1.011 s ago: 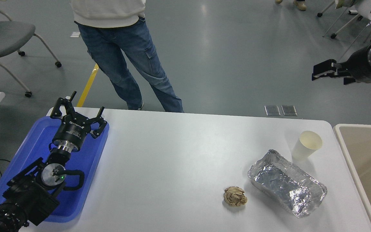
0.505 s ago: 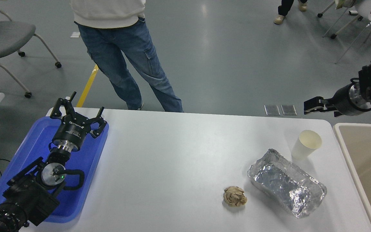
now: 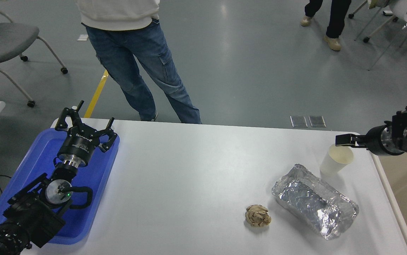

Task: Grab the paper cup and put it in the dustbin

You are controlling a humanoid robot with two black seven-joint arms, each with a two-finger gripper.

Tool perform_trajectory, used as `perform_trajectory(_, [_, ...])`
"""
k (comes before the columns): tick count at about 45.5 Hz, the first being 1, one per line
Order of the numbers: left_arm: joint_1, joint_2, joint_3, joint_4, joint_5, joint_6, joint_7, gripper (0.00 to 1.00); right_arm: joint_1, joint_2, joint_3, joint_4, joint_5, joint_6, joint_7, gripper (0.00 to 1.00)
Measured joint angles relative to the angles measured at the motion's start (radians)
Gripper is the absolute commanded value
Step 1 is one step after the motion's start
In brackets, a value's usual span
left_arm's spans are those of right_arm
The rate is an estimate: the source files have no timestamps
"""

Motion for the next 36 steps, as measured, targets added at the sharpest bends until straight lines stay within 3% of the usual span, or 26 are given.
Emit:
perform_trajectory(28, [0.000,0.000,-0.001,0.000,0.000,0.000,0.000,1.00,-0.135,-0.001,0.027,-0.038,0.082,-0.155,-0.001,0.94])
perform_trajectory(36, [0.000,0.000,-0.001,0.000,0.000,0.000,0.000,1.00,-0.157,0.000,0.044,-0.038,0.079,-0.187,0.000,0.87])
